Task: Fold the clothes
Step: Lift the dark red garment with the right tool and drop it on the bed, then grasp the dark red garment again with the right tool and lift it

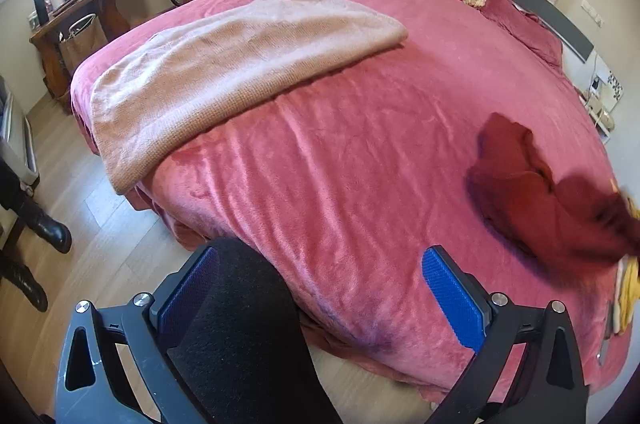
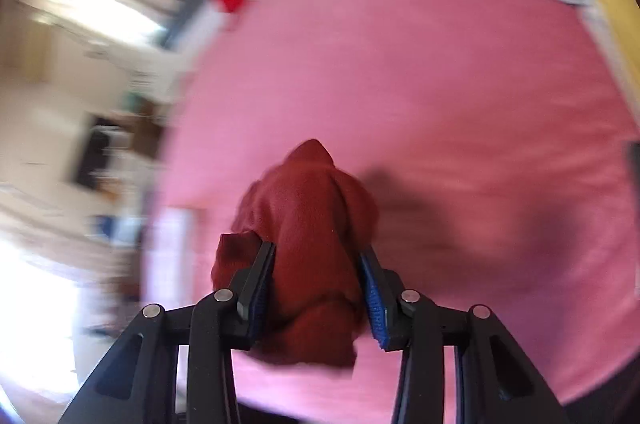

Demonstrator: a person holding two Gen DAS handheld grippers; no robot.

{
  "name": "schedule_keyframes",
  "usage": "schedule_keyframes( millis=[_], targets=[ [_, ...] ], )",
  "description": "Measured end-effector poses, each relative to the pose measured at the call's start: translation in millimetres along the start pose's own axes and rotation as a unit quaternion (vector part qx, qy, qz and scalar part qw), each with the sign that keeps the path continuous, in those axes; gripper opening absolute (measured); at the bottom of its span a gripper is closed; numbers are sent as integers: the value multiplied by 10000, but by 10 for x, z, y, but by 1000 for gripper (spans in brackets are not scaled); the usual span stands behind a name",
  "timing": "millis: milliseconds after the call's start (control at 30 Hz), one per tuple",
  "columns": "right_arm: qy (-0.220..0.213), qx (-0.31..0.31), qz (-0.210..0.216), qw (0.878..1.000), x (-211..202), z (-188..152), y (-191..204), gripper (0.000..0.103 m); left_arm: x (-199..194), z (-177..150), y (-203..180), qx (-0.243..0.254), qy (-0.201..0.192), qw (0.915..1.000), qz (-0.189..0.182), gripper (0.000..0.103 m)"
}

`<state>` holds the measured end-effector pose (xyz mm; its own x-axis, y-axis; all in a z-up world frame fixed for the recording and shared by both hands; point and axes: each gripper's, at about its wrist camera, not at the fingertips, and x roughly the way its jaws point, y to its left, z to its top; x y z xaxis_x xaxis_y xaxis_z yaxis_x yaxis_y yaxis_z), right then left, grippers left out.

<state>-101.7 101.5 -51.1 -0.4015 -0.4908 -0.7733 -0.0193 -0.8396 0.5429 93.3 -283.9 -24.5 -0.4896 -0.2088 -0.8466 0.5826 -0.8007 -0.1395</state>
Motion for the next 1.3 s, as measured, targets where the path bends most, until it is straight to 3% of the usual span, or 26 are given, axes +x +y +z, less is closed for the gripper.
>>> schedule_keyframes(
  millis=[67,133,267,400,533,667,700,733,767,833,867,900,933,1033,1100,1167,1233,1300],
  targets=[
    [-406,-128,-566,9975,-115,-113,-284,42,21,-9,-6,24,68,10000,-1,103],
    [-687,-212,-792,9943,-304,-237,-474,45,42,-18,-13,48,137,9999,-1,102],
    [-547,-324,-390,9972,-415,-276,-588,51,159,-25,-359,431,288,9985,-162,103],
    [-123,-1397,-39,9901,-371,-484,-458,58,232,-38,-829,1009,347,9941,-190,103],
    [444,-2448,-259,9682,277,-767,0,59,178,-113,-1053,1365,310,9900,-156,103],
    [790,-3500,-1255,9249,938,-845,132,57,136,-182,-1055,1567,292,9872,-1,103],
    [787,-3471,-1132,9276,1001,-713,105,56,135,-193,-1027,1590,294,9868,68,103],
    [726,-3208,-903,9400,1009,-509,32,53,134,-200,-985,1579,291,9870,102,103],
    [523,-2541,-513,9644,911,-209,-125,45,137,-203,-935,1538,289,9876,133,103],
    [-57,-1414,-144,9898,679,181,-437,44,183,-202,-828,1368,316,9898,245,103],
    [-421,-976,-458,9933,521,330,-605,49,232,-196,-782,1247,395,9911,250,103],
    [-621,-761,-1100,9891,387,420,-724,51,291,-187,-742,1112,506,9923,216,103],
    [-743,-679,-1404,9850,271,461,-795,51,341,-178,-716,1001,607,9930,187,103],
    [-689,-1229,-713,9875,45,293,-716,51,479,-158,-732,828,774,9935,101,103],
    [-468,-2074,-647,9750,84,38,-426,51,536,-129,-827,941,782,9925,79,103],
    [-277,-2886,-763,9540,286,-212,-122,51,552,-79,-926,1096,720,9913,63,103],
    [-87,-3740,-1009,9219,564,-468,199,51,536,-15,-1021,1264,613,9901,57,103],
    [119,-4524,-1561,8780,870,-617,447,51,445,32,-1037,1305,450,9904,39,103]
  ],
)
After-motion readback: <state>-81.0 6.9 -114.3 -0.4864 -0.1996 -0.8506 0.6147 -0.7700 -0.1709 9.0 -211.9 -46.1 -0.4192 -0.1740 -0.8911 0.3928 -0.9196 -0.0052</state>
